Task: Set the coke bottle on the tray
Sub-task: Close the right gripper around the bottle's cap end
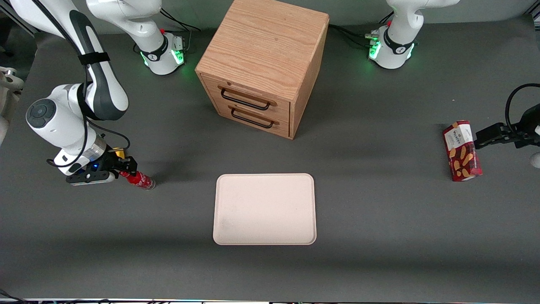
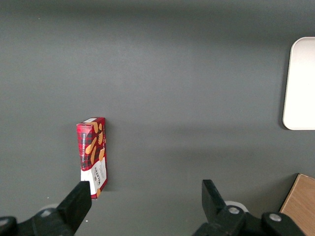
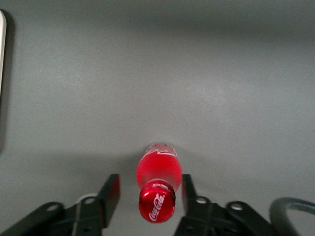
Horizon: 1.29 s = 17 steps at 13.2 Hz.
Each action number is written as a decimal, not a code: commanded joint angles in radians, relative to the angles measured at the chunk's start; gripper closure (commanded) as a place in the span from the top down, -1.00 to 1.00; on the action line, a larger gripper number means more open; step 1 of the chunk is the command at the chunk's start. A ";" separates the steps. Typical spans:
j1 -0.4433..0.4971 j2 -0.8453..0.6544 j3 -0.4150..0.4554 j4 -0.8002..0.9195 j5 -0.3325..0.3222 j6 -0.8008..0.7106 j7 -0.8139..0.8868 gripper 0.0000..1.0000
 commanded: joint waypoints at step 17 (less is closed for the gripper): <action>0.005 -0.011 -0.006 0.851 0.011 -1.044 -0.008 -1.00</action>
